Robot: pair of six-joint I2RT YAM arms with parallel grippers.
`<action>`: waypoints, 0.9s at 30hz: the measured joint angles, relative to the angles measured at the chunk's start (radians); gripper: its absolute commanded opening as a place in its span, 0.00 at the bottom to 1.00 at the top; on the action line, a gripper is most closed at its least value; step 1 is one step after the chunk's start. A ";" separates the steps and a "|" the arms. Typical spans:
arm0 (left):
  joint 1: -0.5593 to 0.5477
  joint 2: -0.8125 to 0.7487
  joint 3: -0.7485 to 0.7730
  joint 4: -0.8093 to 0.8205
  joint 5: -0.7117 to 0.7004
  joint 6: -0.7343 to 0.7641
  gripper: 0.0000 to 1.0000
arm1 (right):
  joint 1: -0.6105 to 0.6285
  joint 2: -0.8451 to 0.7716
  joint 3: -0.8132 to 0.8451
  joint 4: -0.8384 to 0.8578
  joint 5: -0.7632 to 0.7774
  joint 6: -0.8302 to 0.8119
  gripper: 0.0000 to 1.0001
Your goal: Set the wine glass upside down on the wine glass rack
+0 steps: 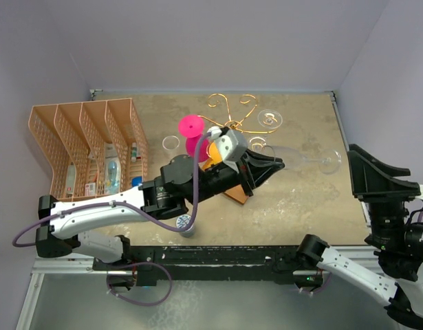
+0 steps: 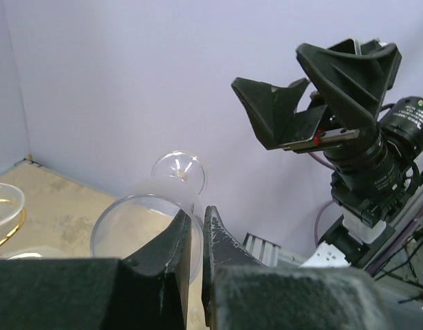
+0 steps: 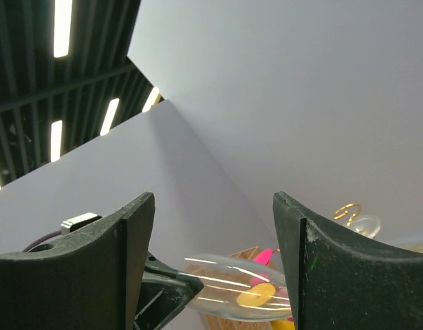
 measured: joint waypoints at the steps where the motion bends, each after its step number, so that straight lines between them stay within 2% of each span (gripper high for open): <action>1: 0.000 -0.014 -0.024 0.033 -0.014 0.000 0.00 | 0.000 0.000 0.000 0.008 -0.015 -0.007 0.72; 8: 0.000 -0.108 -0.189 0.251 -0.106 -0.025 0.00 | 0.000 0.008 -0.009 0.052 -0.101 -0.050 0.70; 12: 0.000 -0.152 -0.283 0.386 -0.132 -0.035 0.00 | 0.000 0.009 -0.073 0.097 -0.119 -0.031 0.67; 20: 0.000 -0.191 -0.361 0.535 -0.182 -0.028 0.00 | 0.000 0.105 -0.183 0.174 -0.124 0.138 0.64; 27: 0.000 -0.221 -0.425 0.625 -0.216 0.014 0.00 | 0.000 0.166 -0.268 0.315 -0.124 0.343 0.67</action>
